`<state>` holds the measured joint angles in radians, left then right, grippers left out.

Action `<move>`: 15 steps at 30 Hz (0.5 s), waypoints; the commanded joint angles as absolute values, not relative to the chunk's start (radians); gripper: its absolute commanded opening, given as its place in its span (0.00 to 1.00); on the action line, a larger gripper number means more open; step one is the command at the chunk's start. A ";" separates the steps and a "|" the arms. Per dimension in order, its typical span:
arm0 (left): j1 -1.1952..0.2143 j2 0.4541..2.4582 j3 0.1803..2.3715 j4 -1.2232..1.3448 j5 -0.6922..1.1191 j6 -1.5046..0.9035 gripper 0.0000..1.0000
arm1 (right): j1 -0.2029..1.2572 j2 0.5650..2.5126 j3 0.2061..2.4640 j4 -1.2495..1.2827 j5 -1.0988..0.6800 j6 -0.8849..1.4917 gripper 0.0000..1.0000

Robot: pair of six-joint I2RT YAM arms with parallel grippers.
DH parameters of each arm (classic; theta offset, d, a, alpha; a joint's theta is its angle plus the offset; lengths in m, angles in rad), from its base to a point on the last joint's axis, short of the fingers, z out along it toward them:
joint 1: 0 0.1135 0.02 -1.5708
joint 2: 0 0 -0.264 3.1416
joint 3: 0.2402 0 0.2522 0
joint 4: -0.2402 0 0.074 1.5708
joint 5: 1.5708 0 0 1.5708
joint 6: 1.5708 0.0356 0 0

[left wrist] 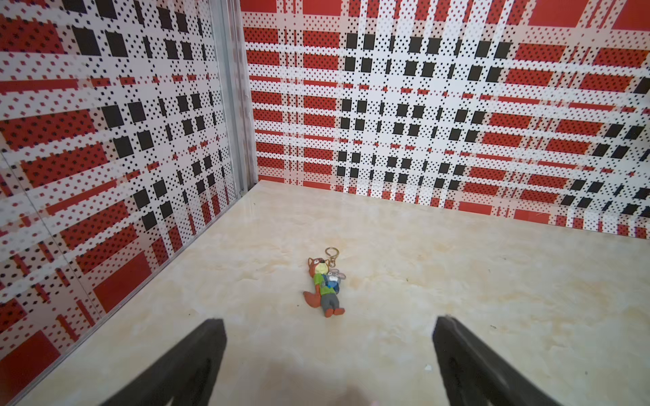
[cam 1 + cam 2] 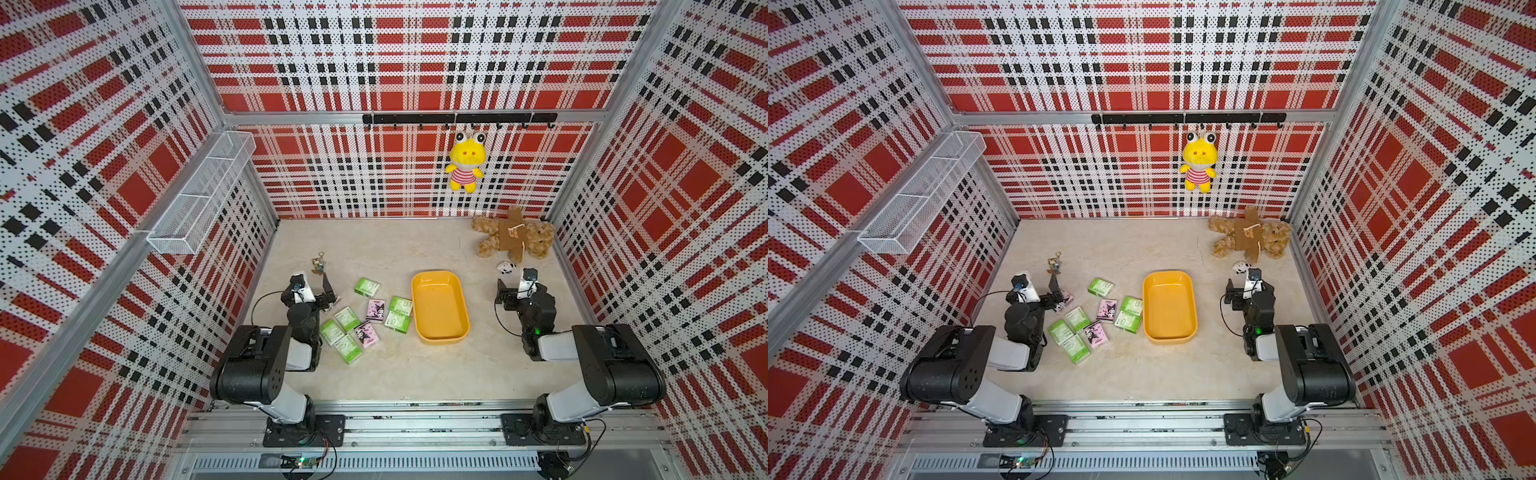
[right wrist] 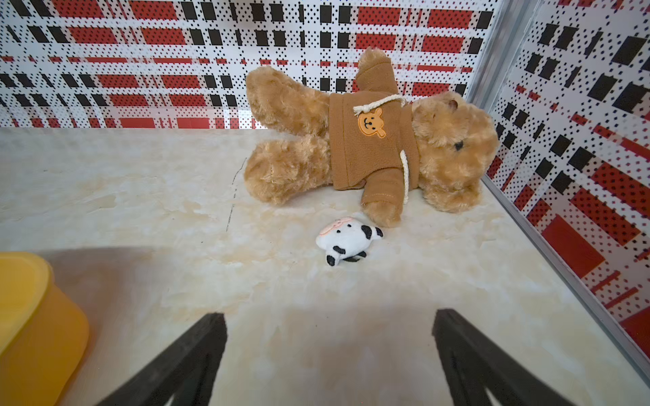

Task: Put the pocket tissues into the storage box
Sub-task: Pick up the pocket tissues from the center of the board.

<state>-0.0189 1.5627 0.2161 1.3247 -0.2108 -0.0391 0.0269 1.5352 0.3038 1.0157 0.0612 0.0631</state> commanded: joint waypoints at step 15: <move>-0.020 1.568 0.224 1.353 -0.208 -0.029 0.99 | 0.022 1.537 0.322 1.043 0.060 0.052 1.00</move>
<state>-0.0185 1.5627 0.2161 1.3243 -0.2089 -0.0380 0.0269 1.5352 0.3038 1.0157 0.0608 0.0628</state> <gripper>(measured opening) 0.992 0.998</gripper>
